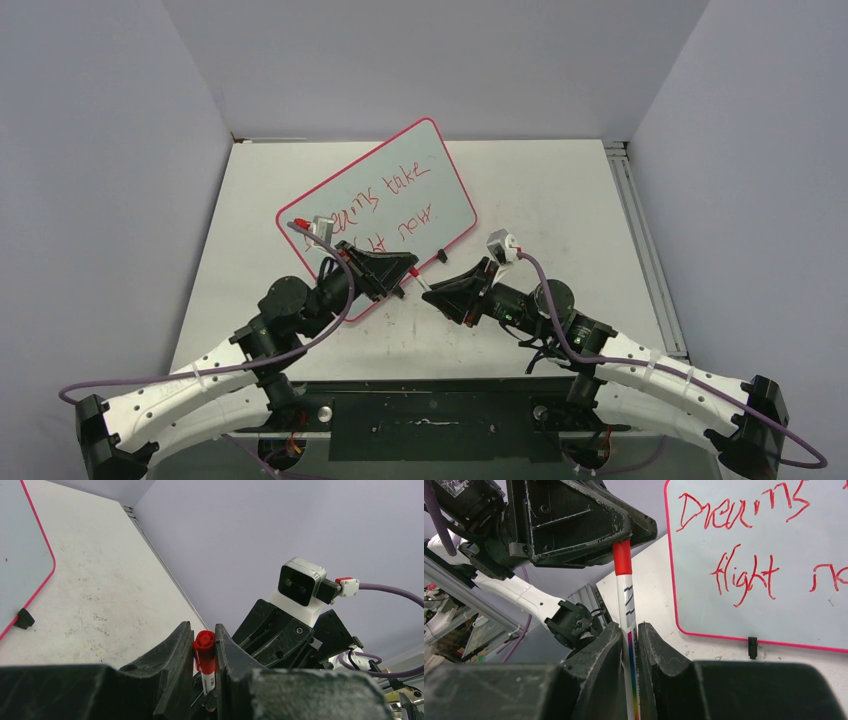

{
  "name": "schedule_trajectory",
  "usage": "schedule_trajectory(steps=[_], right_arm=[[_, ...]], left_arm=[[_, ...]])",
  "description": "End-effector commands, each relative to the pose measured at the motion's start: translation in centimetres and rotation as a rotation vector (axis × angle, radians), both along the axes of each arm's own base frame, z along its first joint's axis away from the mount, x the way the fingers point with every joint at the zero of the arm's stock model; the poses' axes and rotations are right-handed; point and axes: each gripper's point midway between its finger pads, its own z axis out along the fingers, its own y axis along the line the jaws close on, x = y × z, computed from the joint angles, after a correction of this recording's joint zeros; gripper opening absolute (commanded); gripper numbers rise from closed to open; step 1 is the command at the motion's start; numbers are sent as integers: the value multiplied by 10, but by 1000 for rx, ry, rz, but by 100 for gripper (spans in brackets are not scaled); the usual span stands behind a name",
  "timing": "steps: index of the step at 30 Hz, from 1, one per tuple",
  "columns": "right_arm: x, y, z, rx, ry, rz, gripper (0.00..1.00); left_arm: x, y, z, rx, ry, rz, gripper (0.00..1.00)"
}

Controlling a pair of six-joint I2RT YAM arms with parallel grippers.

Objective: Write a sentence on the whiteboard
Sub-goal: Close the whiteboard marker at the center of the board.

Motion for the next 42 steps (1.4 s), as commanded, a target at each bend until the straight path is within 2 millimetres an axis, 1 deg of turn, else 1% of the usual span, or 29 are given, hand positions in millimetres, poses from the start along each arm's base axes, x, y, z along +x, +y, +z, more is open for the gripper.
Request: schedule_trajectory(steps=[1,2,3,8,16,24,28,31,32,33,35,36,38,39,41,42], right_arm=[[38,-19,79,208,-117,-219,5],[38,-19,81,215,-121,-219,5],[38,-19,83,223,-124,-220,5],[37,-23,93,255,-138,-228,5],[39,-25,98,270,-141,-241,5],[44,-32,107,290,-140,-278,5],[46,-37,110,307,-141,-300,5],[44,-36,113,313,-152,-283,5],[44,-35,114,313,-155,-280,5],[39,-31,115,305,-171,-246,5],[34,-25,113,275,-191,-207,5],[31,-21,111,258,-198,-184,5],[26,-14,104,217,-205,-138,5],[24,-12,100,196,-202,-122,5],[22,-10,91,154,-188,-106,5],[22,-11,82,118,-167,-109,5]], left_arm=[[-51,-29,-33,79,34,-252,0],[-55,-31,-34,82,35,-265,0],[-54,-32,-37,86,40,-253,0],[-62,-34,-45,95,47,-272,0],[-75,-41,-54,125,41,-318,0],[-93,-40,-74,184,34,-378,0],[-100,-43,-81,198,35,-400,0],[-101,-46,-83,210,31,-406,0],[-101,-46,-83,210,30,-402,0],[-100,-46,-81,213,27,-397,0],[-92,-43,-75,226,17,-358,0],[-87,-42,-69,233,5,-337,0],[-71,-34,-61,267,-4,-279,0],[-64,-31,-51,279,-28,-259,4],[-51,-19,-37,327,-60,-219,19],[-45,-13,-26,345,-84,-196,26]])
